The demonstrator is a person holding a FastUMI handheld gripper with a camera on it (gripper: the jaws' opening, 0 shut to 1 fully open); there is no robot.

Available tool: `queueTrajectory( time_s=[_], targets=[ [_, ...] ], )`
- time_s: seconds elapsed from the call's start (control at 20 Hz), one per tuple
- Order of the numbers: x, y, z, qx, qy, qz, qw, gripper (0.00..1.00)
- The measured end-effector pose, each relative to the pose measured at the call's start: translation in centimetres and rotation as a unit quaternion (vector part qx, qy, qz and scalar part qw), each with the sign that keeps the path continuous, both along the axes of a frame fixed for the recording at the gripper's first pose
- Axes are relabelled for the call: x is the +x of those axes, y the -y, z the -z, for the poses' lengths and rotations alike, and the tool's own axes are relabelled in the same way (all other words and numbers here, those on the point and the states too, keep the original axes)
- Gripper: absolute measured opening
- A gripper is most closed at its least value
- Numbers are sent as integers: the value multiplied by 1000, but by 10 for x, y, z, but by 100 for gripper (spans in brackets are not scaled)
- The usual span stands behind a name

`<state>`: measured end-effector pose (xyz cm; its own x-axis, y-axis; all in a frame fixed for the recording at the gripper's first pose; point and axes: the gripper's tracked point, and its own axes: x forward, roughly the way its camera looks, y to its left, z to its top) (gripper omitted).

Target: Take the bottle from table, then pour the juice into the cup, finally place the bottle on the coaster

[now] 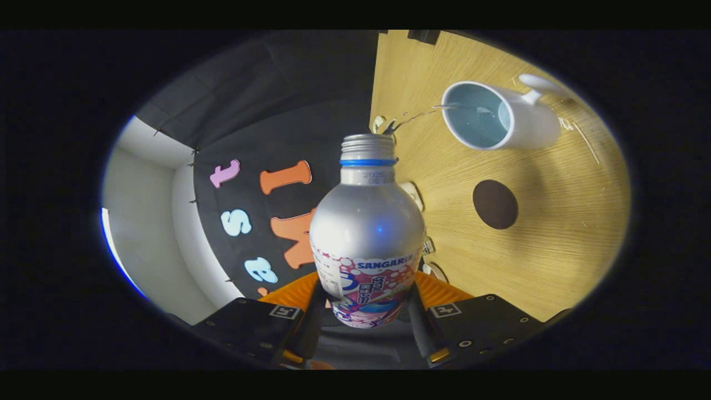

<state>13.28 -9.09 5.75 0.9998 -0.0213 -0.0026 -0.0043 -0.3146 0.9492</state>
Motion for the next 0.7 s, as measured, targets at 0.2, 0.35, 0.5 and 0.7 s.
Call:
queueTrajectory(
  time_s=[0.2, 0.35, 0.5, 0.7],
  targets=[
    [0, -1, -1, 15, -4, -5, 1000, 69],
    [2, 1, 1, 27, -13, -5, 1000, 69],
    [2, 2, 8, 44, -23, -4, 999, 69],
    [2, 2, 11, 57, -35, -9, 998, 69]
  ],
)
